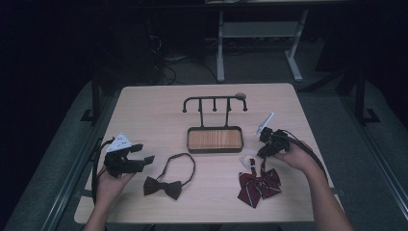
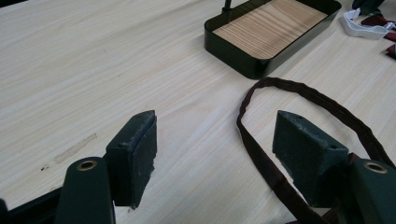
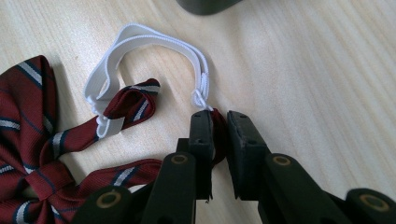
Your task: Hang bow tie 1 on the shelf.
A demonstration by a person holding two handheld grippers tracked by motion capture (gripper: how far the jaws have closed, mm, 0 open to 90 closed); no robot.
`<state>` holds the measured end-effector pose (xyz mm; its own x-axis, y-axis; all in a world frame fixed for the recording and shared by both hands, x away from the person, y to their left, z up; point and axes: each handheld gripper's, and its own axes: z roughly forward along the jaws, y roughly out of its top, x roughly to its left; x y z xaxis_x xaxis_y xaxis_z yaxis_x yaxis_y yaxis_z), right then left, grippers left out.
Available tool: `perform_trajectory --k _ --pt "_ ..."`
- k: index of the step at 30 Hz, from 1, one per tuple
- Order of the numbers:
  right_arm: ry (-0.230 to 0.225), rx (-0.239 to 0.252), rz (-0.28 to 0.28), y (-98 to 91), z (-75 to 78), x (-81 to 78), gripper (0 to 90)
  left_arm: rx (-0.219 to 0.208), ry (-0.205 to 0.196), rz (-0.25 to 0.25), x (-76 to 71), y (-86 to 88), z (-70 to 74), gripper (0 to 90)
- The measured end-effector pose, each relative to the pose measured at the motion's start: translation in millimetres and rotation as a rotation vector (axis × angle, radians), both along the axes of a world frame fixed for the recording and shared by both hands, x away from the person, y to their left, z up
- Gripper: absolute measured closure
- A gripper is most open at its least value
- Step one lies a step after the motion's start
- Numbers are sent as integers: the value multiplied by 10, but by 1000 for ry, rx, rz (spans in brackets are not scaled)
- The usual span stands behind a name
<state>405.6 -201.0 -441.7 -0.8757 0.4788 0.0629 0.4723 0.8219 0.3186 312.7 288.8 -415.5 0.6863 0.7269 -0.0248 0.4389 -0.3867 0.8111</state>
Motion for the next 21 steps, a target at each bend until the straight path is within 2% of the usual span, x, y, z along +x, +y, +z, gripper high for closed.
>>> perform_trajectory --k 3,12,15,19,21 --pt "5 -3 5 -7 -1 0 852 0 2 -1 0 -4 1 305" --pt "13 7 22 -15 46 -63 863 -1 -6 -4 -9 -5 7 305" --pt "15 21 46 -15 89 -111 862 -2 -7 -5 -10 -6 10 305" --pt "13 3 77 -1 171 -163 862 1 -10 -1 -10 -11 8 306" --pt "2 2 93 18 263 -194 863 3 -10 -2 -9 -7 10 306"
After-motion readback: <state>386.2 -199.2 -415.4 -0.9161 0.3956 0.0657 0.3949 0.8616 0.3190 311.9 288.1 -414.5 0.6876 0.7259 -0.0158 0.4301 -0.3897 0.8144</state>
